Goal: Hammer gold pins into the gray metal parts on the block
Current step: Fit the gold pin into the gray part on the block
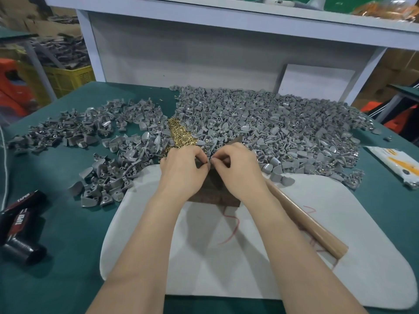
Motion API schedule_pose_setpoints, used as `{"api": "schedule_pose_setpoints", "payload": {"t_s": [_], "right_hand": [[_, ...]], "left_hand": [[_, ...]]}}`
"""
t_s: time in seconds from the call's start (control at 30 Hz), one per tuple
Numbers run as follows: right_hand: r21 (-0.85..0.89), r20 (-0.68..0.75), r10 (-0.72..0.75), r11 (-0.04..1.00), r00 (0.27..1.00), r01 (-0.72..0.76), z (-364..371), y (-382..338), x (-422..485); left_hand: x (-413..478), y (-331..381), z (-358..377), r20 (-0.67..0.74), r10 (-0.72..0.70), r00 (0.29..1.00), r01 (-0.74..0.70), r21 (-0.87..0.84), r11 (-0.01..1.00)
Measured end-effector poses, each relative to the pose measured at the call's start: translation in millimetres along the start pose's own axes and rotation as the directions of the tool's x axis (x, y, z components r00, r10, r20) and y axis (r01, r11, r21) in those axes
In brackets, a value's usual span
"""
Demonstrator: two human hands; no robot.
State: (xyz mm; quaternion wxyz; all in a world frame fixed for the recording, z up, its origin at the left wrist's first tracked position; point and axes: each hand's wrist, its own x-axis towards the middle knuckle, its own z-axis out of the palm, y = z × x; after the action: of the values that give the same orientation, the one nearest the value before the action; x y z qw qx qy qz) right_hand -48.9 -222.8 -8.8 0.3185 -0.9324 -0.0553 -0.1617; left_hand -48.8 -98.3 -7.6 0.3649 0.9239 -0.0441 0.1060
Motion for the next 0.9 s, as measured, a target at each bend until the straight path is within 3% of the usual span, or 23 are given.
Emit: {"api": "schedule_pose_setpoints", "payload": {"t_s": [0.47, 0.9], "right_hand": [[0.096, -0.003, 0.05, 0.994, 0.999, -0.05, -0.9, 0.3, -0.6], [0.025, 0.031, 0.059, 0.998, 0.998, -0.059, -2.9, 0.2, 5.6]], "left_hand": [[1.0, -2.3, 0.6, 0.001, 0.02, 1.0, -0.02, -0.002, 1.0], [1.1, -1.7, 1.4, -0.008, 0.023, 1.0, -0.023, -0.007, 1.0]]}}
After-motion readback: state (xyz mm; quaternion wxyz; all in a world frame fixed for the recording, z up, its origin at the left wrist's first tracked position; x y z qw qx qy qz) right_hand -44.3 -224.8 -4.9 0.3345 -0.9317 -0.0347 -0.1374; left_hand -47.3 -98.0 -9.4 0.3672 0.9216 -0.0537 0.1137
